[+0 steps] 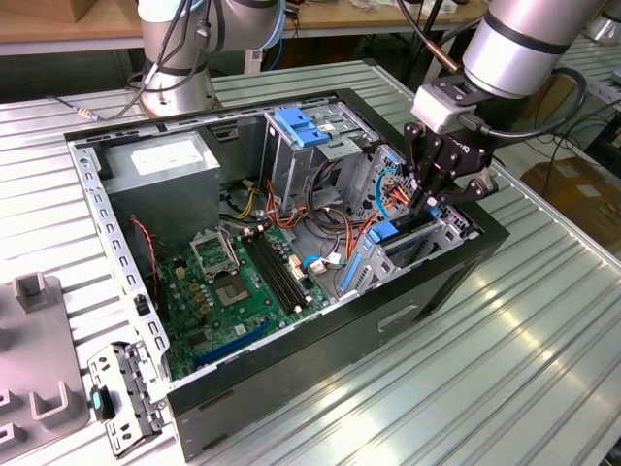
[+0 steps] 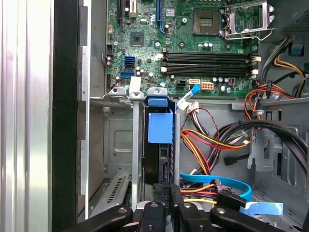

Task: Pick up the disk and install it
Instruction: 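Insert the first disk wire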

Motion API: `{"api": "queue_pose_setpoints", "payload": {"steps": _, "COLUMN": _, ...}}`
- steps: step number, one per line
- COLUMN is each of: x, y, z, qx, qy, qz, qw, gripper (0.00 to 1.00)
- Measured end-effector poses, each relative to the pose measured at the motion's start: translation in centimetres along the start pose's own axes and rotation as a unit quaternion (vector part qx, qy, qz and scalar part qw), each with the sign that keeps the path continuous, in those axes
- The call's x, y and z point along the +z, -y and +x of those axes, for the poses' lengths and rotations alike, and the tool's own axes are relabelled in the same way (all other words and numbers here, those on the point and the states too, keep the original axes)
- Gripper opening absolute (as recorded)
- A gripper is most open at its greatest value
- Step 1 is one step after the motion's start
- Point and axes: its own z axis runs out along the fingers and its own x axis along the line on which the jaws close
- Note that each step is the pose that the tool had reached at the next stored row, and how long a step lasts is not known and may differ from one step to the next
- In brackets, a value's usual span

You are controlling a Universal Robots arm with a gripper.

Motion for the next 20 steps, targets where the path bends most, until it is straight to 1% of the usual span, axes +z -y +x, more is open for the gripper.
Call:
{"api": "queue_pose_setpoints", "payload": {"steps": 12, "x": 0.05, "y": 0.00, "z": -0.01, "qx": -0.001, "qy": -0.0001, "qz": -0.0002, "qw": 1.00000, "gripper": 0.17}}
{"api": "queue_pose_setpoints", "payload": {"steps": 18, "x": 0.36, "y": 0.00, "z": -0.01, "qx": -0.001, "qy": -0.0001, "qz": -0.0007, "qw": 1.00000, "gripper": 0.17}}
{"api": "queue_pose_setpoints", "payload": {"steps": 20, "x": 0.55, "y": 0.00, "z": -0.01, "qx": -0.001, "qy": 0.0001, "qz": -0.0013, "qw": 1.00000, "gripper": 0.17}}
